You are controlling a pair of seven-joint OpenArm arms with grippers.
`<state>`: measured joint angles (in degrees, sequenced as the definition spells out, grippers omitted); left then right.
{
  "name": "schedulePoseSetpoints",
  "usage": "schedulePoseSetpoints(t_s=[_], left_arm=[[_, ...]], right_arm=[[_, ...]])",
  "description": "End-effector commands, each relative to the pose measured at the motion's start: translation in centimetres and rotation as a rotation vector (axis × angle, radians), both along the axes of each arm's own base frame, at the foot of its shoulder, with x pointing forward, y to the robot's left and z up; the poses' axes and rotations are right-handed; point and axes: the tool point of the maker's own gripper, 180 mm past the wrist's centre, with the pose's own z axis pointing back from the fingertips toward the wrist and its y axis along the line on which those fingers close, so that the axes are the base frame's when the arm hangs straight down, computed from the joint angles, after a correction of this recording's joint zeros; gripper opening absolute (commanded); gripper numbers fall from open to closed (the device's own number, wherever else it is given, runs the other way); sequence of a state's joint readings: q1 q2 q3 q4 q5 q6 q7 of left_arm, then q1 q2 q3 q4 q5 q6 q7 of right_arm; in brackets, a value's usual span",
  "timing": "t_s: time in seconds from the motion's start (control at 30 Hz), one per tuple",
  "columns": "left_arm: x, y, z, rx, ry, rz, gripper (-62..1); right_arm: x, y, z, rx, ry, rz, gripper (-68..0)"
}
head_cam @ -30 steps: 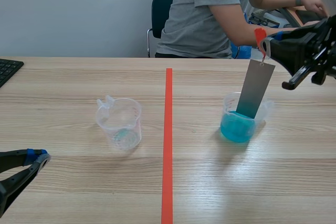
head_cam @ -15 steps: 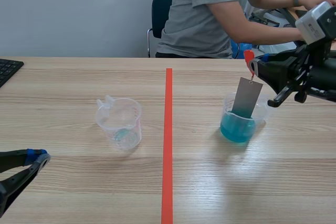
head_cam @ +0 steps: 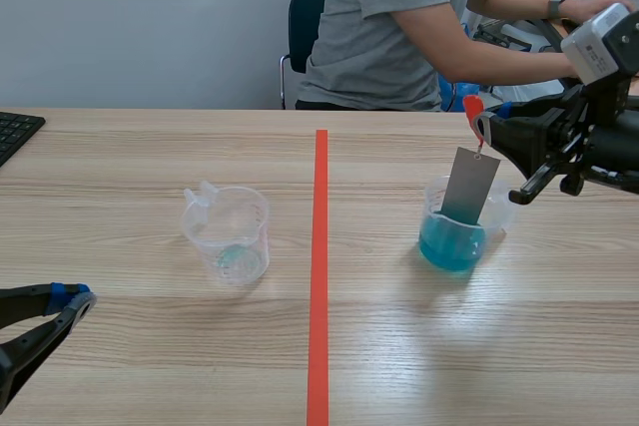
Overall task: Do the redox reaction experiment.
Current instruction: 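Hold the plate still in the solution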
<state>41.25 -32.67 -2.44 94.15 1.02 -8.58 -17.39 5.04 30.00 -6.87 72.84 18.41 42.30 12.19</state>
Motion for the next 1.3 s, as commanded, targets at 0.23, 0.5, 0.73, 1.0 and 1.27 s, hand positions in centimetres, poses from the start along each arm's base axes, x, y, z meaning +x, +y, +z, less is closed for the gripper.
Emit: schedulePoseSetpoints(t_s=[0.23, 0.5, 0.73, 1.0, 1.27], left_arm=[[0.2, -0.2, 0.5, -0.016, -0.02, 0.003, -59.1], [0.2, -0.2, 0.5, -0.016, -0.02, 0.003, -59.1], [0.2, -0.2, 0.5, -0.016, -0.02, 0.003, -59.1], [0.2, -0.2, 0.5, -0.016, -0.02, 0.003, -59.1], [0.2, -0.2, 0.5, -0.016, -0.02, 0.003, -59.1]], right_arm=[[0.4, -0.2, 1.5, -0.001, -0.04, 0.01, -66.9], [0.4, -0.2, 1.5, -0.001, -0.04, 0.01, -66.9], [0.4, -0.2, 1.6, -0.005, -0.045, 0.013, -66.9], [0.4, -0.5, 3.5, -0.019, -0.081, 0.027, -66.9], [-0.1, -0.2, 6.7, -0.024, -0.106, 0.066, -66.9]])
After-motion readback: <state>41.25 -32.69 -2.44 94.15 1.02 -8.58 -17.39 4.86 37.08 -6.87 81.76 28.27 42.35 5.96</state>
